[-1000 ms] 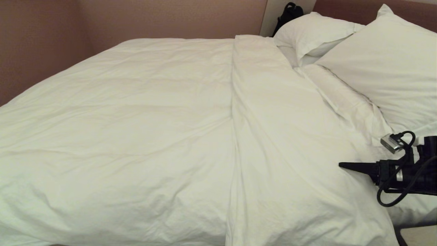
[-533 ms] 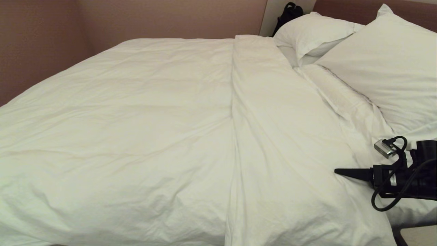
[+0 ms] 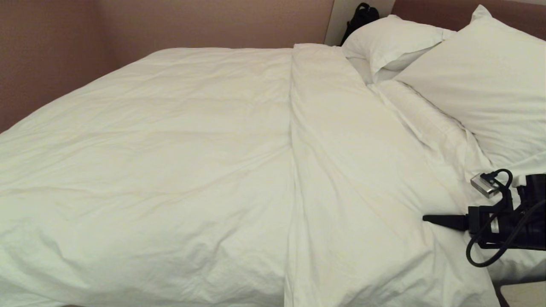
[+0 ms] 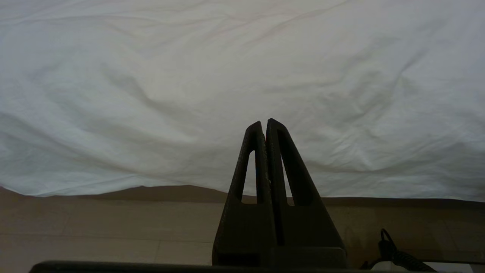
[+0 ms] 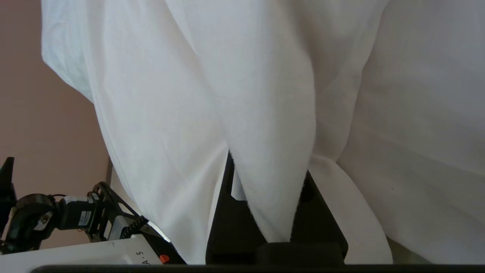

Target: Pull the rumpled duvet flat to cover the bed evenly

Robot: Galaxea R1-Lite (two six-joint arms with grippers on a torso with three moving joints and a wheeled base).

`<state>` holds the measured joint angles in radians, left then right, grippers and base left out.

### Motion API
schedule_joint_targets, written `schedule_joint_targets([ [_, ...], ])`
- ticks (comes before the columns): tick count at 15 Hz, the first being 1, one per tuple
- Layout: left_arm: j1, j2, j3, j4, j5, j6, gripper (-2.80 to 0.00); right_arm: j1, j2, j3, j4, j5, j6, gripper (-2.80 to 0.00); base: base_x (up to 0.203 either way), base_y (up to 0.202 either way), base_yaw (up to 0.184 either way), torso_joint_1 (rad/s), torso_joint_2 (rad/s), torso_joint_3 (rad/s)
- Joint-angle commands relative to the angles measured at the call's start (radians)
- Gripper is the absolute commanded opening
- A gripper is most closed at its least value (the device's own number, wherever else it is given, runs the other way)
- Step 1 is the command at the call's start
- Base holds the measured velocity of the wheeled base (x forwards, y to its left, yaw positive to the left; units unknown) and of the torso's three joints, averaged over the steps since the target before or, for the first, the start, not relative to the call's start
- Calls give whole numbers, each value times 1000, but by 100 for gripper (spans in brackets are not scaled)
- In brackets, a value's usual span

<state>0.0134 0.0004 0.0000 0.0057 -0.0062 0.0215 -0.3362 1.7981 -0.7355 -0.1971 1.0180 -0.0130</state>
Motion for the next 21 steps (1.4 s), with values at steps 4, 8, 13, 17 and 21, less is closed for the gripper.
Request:
schedule_joint_targets([
  [4, 0, 0, 0, 0, 0, 0, -280, 0, -74, 5, 102, -120, -2, -280, 0, 0, 0, 0, 0, 0],
  [8, 0, 0, 0, 0, 0, 0, -280, -1, -115, 11, 163, -180, -4, -280, 0, 0, 0, 0, 0, 0],
  [13, 0, 0, 0, 0, 0, 0, -280, 3, -84, 6, 165, -258, -25, -280, 0, 0, 0, 0, 0, 0],
  [17, 0, 0, 0, 0, 0, 0, -280, 22, -68, -31, 165, -259, -22, -280, 0, 0, 0, 0, 0, 0],
  [21, 0, 0, 0, 0, 0, 0, -280, 23, -68, -46, 165, -260, -22, 0, 0, 0, 0, 0, 0, 0],
])
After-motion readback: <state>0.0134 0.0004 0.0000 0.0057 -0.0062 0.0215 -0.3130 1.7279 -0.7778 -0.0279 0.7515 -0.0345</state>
